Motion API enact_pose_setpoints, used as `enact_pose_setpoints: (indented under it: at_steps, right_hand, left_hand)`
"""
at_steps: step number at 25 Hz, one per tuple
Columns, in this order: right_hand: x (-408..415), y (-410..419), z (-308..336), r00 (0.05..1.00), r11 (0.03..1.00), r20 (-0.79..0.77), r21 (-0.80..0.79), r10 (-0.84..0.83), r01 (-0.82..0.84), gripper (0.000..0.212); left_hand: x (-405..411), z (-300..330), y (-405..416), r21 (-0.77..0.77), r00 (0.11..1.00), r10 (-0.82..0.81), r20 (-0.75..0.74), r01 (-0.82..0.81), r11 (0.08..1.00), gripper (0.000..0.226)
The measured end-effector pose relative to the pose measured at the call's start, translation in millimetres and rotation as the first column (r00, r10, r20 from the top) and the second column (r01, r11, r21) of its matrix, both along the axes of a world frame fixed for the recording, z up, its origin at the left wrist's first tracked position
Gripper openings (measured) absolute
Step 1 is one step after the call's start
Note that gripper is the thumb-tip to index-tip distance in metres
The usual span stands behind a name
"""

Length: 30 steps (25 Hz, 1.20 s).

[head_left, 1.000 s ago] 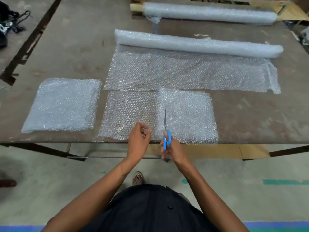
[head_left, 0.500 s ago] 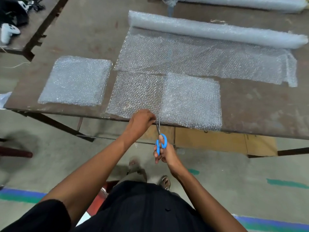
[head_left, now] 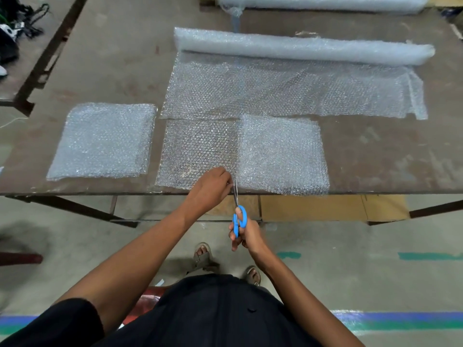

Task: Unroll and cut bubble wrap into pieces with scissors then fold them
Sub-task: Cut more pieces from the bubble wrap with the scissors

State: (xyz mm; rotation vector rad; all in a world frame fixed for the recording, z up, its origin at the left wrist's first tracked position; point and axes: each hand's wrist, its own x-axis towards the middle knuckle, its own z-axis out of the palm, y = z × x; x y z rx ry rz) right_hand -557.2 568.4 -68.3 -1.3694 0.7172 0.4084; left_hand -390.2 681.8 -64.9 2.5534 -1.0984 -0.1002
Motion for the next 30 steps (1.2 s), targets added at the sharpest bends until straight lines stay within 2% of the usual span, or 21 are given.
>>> enact_pose_setpoints:
  at_steps: [3,7,12,16,20,25,30]
  right_hand:
    - [13.1,-0.9,6.4,0.999,0.998,-0.02,-0.058,0.034,-0.035,0.076]
    - [26.7,0.3,14.9,1.0,0.992,-0.017,-0.126,0.023,-0.025,0.062]
    - [14.2,5.7,9.5,0.997,0.99,0.079,-0.14,0.0,0.011,0.05]
    - [12.7,4.9,8.4,0.996,0.994,0.087,-0.105,-0.021,0.03,0.065]
    - [15.9,7.2,9.1,0.998,0.999,0.069,-0.04,-0.009,0.012,0.082]
    - [31.9,3.2,21.5,0.999,0.999,0.041,-0.03,-0.035,0.036,0.062]
    - [54.2,-2.8,13.7,0.996,0.995,0.083,-0.094,-0.024,0.032,0.061]
  left_hand:
    - [-7.6,-2.3,0.4,-0.078,0.998,0.062,0.012,-0.061,0.995,0.012]
    - [-9.8,-4.4,1.9,-0.15,0.991,0.125,-0.044,-0.13,0.98,0.011]
    - [-9.2,-5.9,4.8,-0.177,0.991,0.104,-0.081,-0.117,0.977,0.011]
    - [-8.8,-7.7,9.8,-0.322,0.941,0.173,-0.289,-0.266,0.909,0.01]
    - [-4.3,-7.5,9.8,-0.381,0.909,0.202,-0.365,-0.344,0.858,0.009]
    - [-6.0,-8.1,11.0,-0.365,0.926,0.188,-0.326,-0.307,0.879,0.007]
    - [-5.8,-6.1,12.0,-0.361,0.92,0.178,-0.348,-0.307,0.881,0.006]
